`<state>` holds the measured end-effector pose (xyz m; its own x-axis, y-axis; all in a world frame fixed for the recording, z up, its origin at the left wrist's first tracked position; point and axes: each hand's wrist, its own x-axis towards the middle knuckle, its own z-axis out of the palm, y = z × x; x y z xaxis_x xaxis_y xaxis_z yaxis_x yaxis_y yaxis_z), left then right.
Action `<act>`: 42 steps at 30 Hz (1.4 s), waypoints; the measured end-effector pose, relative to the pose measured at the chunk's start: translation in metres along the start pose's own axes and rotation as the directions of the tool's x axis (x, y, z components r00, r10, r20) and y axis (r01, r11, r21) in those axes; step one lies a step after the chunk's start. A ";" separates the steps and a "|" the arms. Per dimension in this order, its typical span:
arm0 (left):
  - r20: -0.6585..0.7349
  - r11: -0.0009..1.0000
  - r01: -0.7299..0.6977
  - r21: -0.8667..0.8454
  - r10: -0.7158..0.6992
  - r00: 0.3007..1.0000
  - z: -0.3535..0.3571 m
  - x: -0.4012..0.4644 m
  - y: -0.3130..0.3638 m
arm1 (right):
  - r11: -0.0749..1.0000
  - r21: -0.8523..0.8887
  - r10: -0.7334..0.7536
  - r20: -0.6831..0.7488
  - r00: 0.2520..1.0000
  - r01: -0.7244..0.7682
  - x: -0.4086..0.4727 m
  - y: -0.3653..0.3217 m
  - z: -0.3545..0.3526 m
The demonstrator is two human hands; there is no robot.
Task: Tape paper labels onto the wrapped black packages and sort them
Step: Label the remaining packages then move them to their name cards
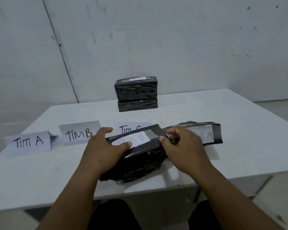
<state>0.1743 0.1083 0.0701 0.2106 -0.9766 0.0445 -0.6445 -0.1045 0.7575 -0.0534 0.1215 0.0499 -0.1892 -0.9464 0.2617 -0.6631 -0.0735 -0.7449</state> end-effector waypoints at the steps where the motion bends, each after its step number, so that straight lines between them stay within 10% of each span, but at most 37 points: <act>1: 0.000 1.000 -0.005 0.005 0.005 1.000 0.000 -0.001 -0.002 | 1.000 -0.002 -0.006 0.002 1.000 0.006 0.005 0.001 -0.001; 16: 0.004 0.977 0.071 -0.203 -0.071 0.997 -0.001 -0.003 -0.014 | 0.999 0.042 -0.026 0.054 0.998 0.024 0.035 -0.002 0.001; 25: 0.145 0.712 0.317 -0.626 -0.293 0.945 0.009 -0.019 -0.034 | 0.947 0.171 0.218 0.280 0.935 -0.272 0.005 -0.004 0.013; 36: 0.137 0.651 0.257 -0.715 -0.230 0.964 0.009 -0.031 -0.039 | 0.685 0.549 0.300 0.385 0.873 -0.478 -0.006 -0.015 0.021; 42: 0.025 0.722 0.136 -0.678 -0.162 0.986 -0.009 -0.040 -0.032 | 0.724 0.588 0.237 0.279 0.931 -0.361 -0.017 -0.022 0.024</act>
<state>0.1933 0.1520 0.0503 0.2937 -0.9511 -0.0952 0.0615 -0.0806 0.9948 -0.0181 0.1314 0.0473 -0.1316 -0.9858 -0.1044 0.0144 0.1034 -0.9945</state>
